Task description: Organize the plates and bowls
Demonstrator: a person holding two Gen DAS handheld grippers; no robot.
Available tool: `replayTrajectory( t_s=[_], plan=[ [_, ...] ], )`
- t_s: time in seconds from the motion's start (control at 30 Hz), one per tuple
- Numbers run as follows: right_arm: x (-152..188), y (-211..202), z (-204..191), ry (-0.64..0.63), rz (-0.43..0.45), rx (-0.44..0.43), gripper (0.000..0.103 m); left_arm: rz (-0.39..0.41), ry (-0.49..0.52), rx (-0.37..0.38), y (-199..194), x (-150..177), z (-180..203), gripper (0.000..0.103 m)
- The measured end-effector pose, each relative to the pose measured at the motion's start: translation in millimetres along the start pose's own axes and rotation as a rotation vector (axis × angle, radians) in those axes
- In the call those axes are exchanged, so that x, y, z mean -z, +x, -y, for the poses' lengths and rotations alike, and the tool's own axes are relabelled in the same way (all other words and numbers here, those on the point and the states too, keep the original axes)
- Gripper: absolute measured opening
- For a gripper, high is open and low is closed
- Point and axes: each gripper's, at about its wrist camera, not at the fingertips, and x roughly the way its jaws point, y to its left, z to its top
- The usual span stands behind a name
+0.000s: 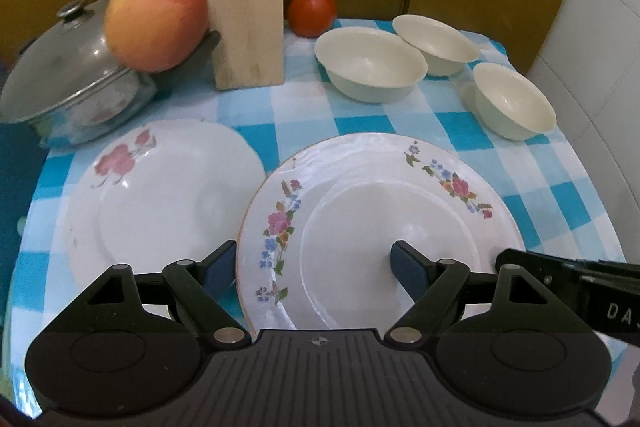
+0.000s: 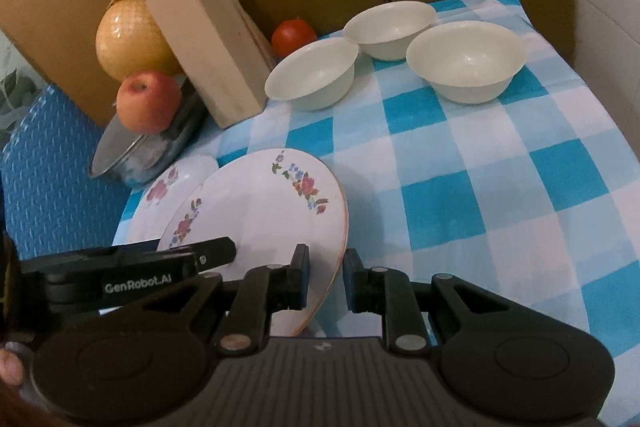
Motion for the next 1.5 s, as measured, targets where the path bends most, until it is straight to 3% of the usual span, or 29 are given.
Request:
replayTrajectory(
  t_s=[0.6, 0.93, 1.5],
  plan=[
    [41.2, -9.4, -18.7, -0.094, -0.062, -0.026, 0.019, -0.005, -0.04, -0.064, -35.1, 56.8, -6.2, 0.088],
    [64.2, -13.5, -20.4, -0.133, -0.096, 0.002, 0.022, -0.027, -0.038, -0.078, -39.4, 80.2, -3.0, 0.089],
    [79.7, -17.0, -39.0, -0.303, -0.051, 0.073, 0.028, -0.072, -0.095, -0.05, -36.7, 94.5, -7.7, 0.091]
  ],
)
